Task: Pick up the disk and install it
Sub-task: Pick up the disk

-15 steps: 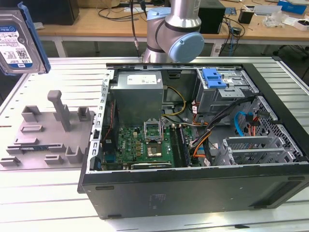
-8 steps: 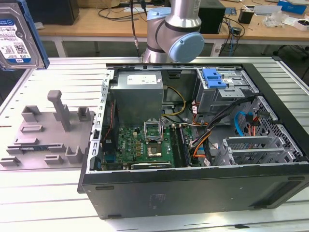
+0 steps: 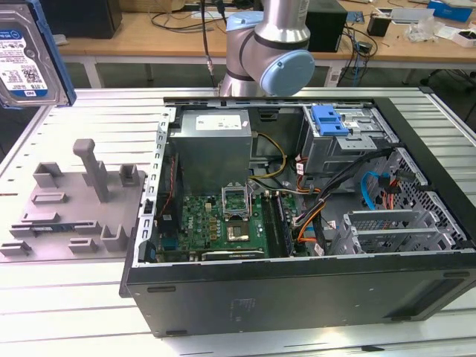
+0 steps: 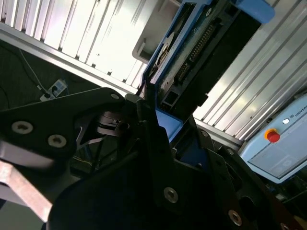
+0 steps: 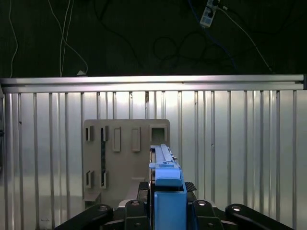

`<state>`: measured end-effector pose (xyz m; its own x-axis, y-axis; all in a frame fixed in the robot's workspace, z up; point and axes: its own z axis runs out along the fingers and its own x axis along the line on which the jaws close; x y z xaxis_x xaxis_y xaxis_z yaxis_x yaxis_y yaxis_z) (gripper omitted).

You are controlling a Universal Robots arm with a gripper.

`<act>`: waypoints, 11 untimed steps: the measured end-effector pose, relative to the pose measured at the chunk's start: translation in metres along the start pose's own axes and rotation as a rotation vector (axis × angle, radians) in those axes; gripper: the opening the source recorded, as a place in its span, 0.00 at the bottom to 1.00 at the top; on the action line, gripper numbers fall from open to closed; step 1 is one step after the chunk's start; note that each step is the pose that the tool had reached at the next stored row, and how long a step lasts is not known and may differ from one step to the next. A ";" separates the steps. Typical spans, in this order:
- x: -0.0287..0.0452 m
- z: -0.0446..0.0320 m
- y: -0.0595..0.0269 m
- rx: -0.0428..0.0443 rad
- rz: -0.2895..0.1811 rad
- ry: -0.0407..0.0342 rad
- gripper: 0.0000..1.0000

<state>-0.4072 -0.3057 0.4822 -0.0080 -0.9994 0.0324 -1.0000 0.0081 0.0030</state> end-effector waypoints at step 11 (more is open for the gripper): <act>0.0147 -0.0022 -0.0174 -0.0049 0.000 0.0000 0.36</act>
<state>-0.3898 -0.3205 0.4848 -0.0082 -0.9994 0.0324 -0.9999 0.0085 0.0079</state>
